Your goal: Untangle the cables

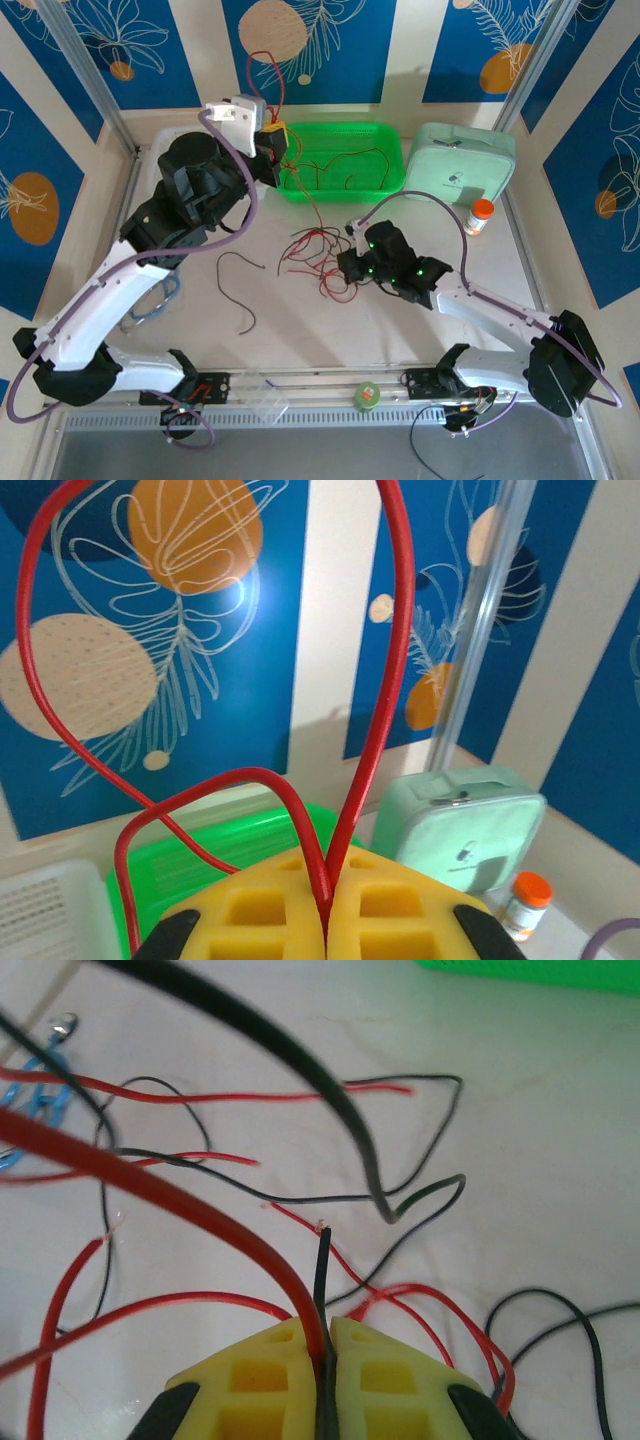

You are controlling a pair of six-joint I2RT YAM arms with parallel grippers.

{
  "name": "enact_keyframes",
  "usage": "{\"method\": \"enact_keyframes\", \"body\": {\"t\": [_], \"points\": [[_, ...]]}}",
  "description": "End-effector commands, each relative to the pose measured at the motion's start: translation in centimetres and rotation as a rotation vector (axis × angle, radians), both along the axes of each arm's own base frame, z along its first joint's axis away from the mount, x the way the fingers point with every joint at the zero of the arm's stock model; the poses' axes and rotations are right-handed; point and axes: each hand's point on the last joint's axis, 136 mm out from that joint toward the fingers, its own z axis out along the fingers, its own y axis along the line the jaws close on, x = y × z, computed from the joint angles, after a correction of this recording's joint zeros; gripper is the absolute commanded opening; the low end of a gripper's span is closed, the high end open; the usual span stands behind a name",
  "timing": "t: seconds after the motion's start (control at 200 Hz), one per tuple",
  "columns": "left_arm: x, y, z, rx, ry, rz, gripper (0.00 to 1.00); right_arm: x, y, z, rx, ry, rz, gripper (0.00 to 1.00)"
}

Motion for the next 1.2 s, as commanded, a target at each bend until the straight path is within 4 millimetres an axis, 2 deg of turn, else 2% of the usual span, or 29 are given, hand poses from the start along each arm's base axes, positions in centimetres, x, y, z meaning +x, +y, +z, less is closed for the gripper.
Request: {"method": "enact_keyframes", "body": {"t": [0.0,0.24,0.355,0.52,0.715,0.765,0.88,0.955,1.065,1.195], "points": [[0.0,2.1,2.0,0.027,-0.06,0.098,0.0,0.1,-3.0,-2.2,-0.03,0.112,-0.162,0.0],[-0.8,5.9,3.2,0.07,-0.117,0.232,0.0,-0.3,-10.4,-5.1,-0.096,0.308,-0.455,0.0],[-1.3,7.5,3.7,0.082,-0.142,0.284,0.0,-0.5,-13.1,-6.0,-0.085,0.372,-0.549,0.0],[-1.9,8.9,3.9,0.089,-0.158,0.321,0.0,-0.8,-15.1,-6.8,-0.055,0.434,-0.618,0.0],[-1.9,8.4,3.5,0.097,-0.153,0.294,0.0,-0.9,-15.9,-7.6,-0.051,0.499,-0.648,0.0],[-1.8,7.8,3.3,0.101,-0.151,0.272,0.0,-0.9,-15.7,-7.4,-0.045,0.511,-0.633,0.17],[-1.1,5.9,3.2,0.104,-0.154,0.214,0.0,-0.7,-14.9,-6.0,-0.018,0.499,-0.585,0.67],[-0.2,4.4,3.2,0.107,-0.17,0.196,0.0,-0.9,-14.5,-4.4,0.0,0.475,-0.557,0.87],[1.6,2.1,3.6,0.122,-0.216,0.189,0.0,-1.6,-14.0,-1.8,0.028,0.427,-0.517,1.0],[4.7,-0.6,3.6,0.136,-0.288,0.218,0.0,-2.9,-13.5,0.7,0.061,0.393,-0.475,0.99]]}}
